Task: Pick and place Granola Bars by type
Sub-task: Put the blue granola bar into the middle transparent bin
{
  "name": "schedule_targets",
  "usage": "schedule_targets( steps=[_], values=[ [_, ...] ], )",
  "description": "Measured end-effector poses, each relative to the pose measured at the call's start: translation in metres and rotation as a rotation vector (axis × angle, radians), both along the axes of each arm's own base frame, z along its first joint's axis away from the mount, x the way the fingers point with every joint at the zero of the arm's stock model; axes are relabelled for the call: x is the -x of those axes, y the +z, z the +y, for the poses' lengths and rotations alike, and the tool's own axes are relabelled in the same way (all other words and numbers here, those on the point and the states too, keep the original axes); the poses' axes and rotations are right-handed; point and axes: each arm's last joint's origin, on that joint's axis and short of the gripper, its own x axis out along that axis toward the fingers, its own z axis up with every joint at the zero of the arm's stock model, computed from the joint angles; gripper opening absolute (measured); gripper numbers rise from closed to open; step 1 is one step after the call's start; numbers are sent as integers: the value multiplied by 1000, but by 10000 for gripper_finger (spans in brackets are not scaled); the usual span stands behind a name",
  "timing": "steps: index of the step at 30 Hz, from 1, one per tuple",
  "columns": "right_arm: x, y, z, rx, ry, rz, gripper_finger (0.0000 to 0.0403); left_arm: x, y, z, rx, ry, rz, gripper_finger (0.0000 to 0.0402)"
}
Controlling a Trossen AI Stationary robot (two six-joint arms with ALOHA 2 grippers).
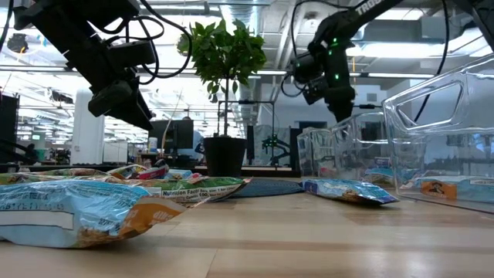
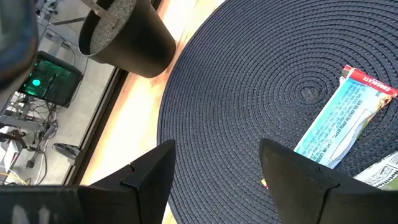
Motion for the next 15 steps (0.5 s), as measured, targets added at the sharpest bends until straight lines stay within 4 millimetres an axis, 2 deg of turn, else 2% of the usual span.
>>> schedule_targets(
  steps=[4, 7, 12, 15],
  values=[
    [-3, 26, 15, 35, 80, -146, 142, 0, 0, 0, 0, 0, 0, 229],
    [-5, 51, 34, 37, 171, -311, 134, 0, 0, 0, 0, 0, 0, 229],
    [-8, 92, 77, -36, 407, -610, 122, -1, -1, -1, 41, -33, 6, 229],
    [-8, 109, 108, -104, 577, -751, 119, -5, 1, -3, 67, -91, -7, 229]
  ],
)
